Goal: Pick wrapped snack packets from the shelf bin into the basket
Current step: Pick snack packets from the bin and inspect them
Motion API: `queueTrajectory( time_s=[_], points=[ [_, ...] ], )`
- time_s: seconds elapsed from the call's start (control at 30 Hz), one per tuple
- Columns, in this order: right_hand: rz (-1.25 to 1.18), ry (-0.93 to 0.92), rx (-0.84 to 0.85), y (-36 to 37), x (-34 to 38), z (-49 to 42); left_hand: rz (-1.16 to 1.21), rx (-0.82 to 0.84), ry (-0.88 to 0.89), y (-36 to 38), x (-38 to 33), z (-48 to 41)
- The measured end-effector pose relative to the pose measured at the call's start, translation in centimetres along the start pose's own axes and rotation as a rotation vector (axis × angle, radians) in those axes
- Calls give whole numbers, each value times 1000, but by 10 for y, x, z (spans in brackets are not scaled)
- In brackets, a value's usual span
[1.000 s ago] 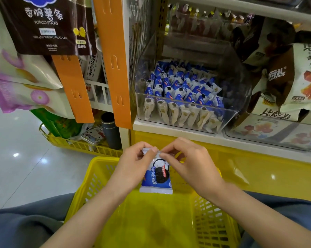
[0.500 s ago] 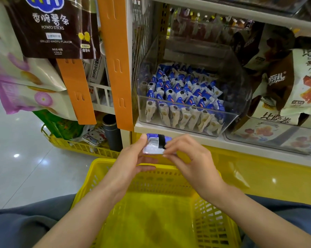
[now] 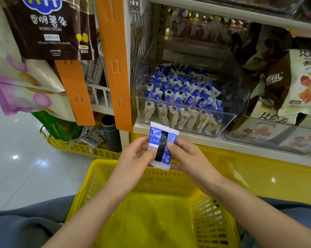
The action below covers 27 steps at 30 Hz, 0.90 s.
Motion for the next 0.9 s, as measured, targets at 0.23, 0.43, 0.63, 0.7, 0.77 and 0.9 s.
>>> queueTrajectory(
  time_s=[0.23,0.43,0.63,0.7,0.77,0.9],
  points=[
    [-90,-17,-58,-2,-3,1,-645,-86,181,3,-11,7],
    [-65,-37,-92,-3,-6,2,-773,-38,216,6,-16,13],
    [-55,-39,-88,-2,-9,2,-715,16,170,6,-11,9],
    [-28,-46,-68,-1,-9,1,-704,40,170,6,-10,8],
    [-23,-61,-59,0,-8,1,-732,57,165,6,-10,7],
    [-4,-70,-92,-1,-10,-1,-839,82,134,7,-11,8]
  ],
)
Point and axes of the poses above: each hand's wrist, its own z-axis away from the middle knuckle, its own y-axis out of the palm, x = y × z, the point moved 7 cm from there along -z, towards the middle knuckle, and after that the axes turned 13 degrees about x, right-handed, at the moved point
